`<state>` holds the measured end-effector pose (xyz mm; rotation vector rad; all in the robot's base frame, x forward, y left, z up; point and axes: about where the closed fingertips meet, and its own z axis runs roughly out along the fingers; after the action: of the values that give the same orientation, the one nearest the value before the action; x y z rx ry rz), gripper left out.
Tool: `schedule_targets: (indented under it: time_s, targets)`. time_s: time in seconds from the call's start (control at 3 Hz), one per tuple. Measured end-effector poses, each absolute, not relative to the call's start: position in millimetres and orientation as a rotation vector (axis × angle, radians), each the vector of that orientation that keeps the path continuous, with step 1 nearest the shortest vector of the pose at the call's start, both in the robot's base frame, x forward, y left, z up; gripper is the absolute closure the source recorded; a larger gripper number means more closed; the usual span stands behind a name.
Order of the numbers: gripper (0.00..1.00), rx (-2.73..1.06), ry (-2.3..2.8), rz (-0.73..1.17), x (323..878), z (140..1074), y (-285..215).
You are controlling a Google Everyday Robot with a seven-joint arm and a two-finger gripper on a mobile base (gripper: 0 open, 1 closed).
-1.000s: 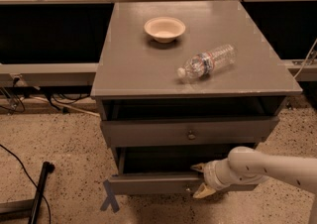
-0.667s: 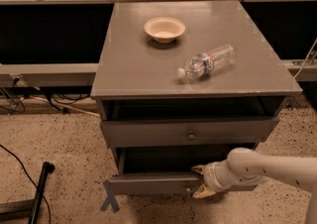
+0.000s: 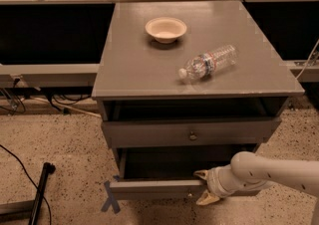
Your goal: Open middle drawer
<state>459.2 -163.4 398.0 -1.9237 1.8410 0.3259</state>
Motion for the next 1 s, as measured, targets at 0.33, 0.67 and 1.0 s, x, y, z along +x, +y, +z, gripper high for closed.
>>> schedule_targets:
  time_s: [0.33,0.67,1.0]
  targets:
    - [0.36,-1.940,1.847,0.358,443.3,400.3,-163.6]
    - [0.36,-1.970,1.853,0.412,420.7,401.8,-161.4]
    - [0.36,-1.991,1.868,0.452,397.8,407.8,-161.6]
